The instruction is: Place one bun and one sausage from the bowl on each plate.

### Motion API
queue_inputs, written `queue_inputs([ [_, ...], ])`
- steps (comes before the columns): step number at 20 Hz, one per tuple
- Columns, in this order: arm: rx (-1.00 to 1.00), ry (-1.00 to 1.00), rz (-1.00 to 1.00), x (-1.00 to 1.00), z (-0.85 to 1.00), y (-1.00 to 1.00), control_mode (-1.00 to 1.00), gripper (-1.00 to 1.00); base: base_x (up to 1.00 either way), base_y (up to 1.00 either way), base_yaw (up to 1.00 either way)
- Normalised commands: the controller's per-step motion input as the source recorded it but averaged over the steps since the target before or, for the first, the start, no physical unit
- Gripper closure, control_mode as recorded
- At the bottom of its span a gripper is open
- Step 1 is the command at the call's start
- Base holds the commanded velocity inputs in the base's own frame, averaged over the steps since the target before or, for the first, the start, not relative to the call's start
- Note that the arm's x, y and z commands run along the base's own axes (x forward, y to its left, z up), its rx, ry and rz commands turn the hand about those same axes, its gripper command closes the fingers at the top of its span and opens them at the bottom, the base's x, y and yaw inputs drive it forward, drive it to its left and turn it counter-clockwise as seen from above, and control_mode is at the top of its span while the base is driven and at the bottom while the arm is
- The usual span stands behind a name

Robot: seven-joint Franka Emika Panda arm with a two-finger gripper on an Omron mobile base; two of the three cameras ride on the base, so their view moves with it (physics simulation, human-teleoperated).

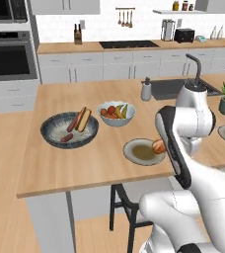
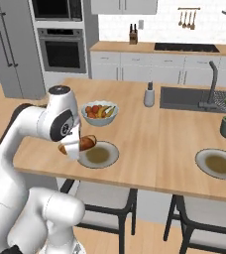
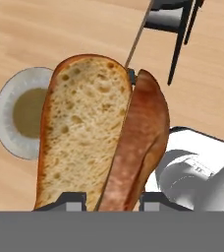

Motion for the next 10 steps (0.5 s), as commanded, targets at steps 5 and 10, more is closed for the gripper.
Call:
queue_inputs([
  [5, 0.06, 0.03, 0.64, 0.97, -0.19, -0.26, -1.0, 1.0, 0.0, 0.0, 0.0],
  [10, -0.03, 0.01, 0.86, 0.78, -0.71, -0.27, -1.0, 1.0, 0.0, 0.0, 0.0],
])
